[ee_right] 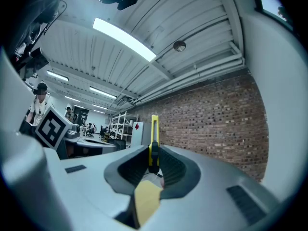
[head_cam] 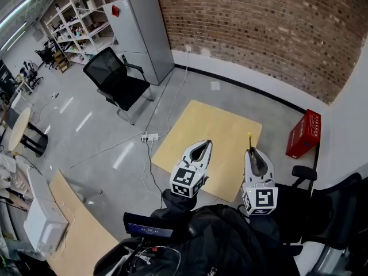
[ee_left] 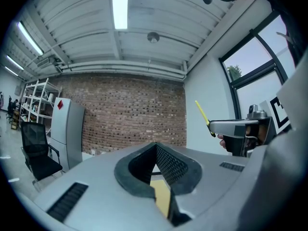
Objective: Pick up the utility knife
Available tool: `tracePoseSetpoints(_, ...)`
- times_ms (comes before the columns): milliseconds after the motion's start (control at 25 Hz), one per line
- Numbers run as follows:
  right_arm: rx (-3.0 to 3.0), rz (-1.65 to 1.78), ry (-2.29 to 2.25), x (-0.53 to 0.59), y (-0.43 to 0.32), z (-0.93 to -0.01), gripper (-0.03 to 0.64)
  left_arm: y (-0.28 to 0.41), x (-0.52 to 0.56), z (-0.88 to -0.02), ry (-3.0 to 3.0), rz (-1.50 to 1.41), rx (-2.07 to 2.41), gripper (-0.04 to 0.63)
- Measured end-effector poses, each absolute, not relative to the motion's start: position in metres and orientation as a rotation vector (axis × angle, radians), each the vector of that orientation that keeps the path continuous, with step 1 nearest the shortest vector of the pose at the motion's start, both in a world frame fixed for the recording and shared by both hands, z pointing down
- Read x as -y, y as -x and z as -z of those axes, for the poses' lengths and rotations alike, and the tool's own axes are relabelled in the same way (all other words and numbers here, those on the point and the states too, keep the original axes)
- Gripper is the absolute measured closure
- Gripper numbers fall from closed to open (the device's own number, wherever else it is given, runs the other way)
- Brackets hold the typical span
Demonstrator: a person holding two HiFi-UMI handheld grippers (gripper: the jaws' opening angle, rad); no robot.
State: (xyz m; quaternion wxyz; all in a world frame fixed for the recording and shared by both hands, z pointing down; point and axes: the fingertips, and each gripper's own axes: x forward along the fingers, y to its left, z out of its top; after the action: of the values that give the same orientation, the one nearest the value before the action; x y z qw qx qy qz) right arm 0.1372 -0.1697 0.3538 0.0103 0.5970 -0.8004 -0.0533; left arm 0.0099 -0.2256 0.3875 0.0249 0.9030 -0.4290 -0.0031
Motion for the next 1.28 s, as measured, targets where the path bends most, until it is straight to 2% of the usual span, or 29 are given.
tracePoseSetpoints(1280, 2.464, 0.186, -1.891, 0.187, -0.141, -0.355, 0.549, -0.012, 0.246, -0.395, -2.784, 0.014, 1.305, 0.598)
